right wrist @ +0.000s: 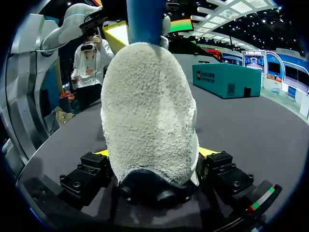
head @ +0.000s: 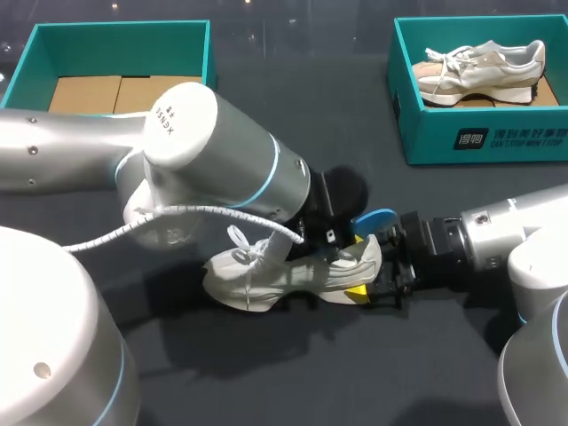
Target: Take the shoe out of the shoebox, open the shoe tongue, remove and reinsert the insole, then place the shoe into the shoebox
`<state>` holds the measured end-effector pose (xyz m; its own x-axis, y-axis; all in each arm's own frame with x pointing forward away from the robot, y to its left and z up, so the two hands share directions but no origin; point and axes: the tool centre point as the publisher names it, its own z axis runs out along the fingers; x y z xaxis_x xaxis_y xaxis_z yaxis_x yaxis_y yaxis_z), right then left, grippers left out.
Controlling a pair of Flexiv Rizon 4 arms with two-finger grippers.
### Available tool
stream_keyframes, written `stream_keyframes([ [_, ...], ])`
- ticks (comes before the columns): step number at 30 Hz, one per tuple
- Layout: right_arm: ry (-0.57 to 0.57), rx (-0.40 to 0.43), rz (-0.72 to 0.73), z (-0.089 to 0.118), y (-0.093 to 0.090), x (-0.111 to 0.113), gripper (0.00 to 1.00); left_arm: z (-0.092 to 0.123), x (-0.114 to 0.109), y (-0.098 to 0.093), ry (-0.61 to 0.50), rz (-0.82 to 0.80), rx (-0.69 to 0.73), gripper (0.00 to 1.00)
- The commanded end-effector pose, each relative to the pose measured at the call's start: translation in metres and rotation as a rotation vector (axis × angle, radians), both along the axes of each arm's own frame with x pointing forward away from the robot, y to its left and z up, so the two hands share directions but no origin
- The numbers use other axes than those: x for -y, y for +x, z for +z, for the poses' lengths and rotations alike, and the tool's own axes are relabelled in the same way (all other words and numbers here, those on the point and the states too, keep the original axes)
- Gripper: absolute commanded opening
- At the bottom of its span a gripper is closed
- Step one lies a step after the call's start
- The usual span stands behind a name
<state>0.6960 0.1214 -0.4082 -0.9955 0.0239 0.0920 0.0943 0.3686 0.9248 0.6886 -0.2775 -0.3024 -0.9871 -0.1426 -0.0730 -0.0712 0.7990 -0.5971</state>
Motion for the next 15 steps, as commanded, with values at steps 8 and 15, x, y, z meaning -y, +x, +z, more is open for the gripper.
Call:
stream_keyframes([
  [8,-0.004,0.0,-0.001,0.0,-0.001,-0.001,0.0,0.058,0.006,-0.012,-0.001,-0.083,-0.174,0.0],
  [15,-0.004,0.0,-0.001,0.0,-0.001,-0.001,0.0,0.091,0.017,-0.018,-0.064,-0.169,-0.276,0.0],
])
